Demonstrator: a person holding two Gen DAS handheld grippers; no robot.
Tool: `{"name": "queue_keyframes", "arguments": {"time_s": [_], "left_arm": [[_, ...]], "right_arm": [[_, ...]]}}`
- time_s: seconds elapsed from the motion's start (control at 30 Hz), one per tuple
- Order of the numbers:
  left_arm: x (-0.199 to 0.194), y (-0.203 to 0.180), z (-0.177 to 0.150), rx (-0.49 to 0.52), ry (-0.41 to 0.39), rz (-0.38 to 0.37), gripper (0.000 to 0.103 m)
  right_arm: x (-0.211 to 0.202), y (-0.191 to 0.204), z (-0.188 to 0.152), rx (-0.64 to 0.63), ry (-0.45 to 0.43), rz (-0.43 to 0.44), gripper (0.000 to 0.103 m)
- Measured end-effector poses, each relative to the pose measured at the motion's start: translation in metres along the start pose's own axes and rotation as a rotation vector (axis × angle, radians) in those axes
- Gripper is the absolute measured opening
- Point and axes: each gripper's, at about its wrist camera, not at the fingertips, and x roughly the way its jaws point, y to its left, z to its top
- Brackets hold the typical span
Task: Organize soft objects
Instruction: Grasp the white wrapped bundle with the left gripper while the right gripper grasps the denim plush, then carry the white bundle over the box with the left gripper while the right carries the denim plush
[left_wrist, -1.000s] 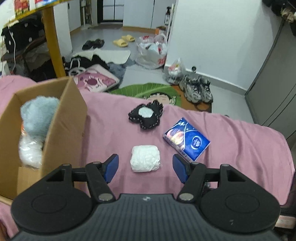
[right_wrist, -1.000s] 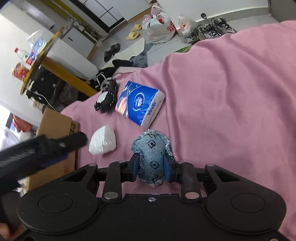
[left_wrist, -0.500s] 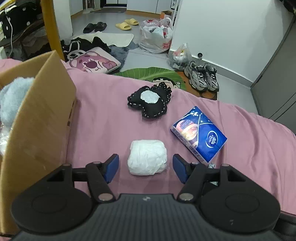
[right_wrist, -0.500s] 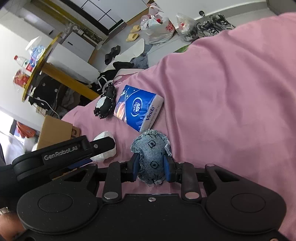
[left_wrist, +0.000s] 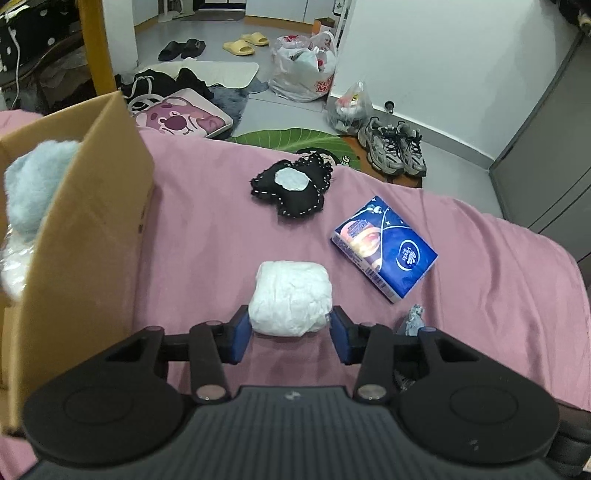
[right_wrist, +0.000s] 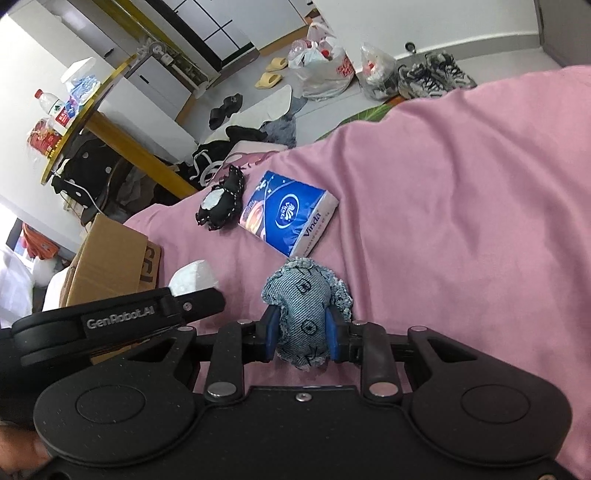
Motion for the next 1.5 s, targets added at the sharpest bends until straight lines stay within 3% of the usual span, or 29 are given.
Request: {"name": "queue_keyframes", "arguments": {"time_s": [0.37, 0.67, 0.97, 1.5], "left_arm": [[-0.061, -0.005, 0.002, 0.049, -0.09, -0.047, 0.044], [-0.107, 0.01, -0.001, 0.033, -0.179, -0.088, 0.044], [-0.156, 0.043, 0.001, -0.009, -0.314, -0.094, 0.044], [-0.194, 0.117, -0.009, -0.06, -0.382, -0.05, 0.044]], "right_arm": [[-0.044, 0.011, 0.002, 0.025, -0.085, -0.063, 0.025], [-0.079, 0.056, 0.02, -0.06, -0.158, -0.052, 0.026], [-0.1, 0.107, 0.019, -0.173, -0.186, -0.02, 0.026], [-0.111, 0.177, -0.009, -0.286, -0.238, -0.033, 0.026]]}}
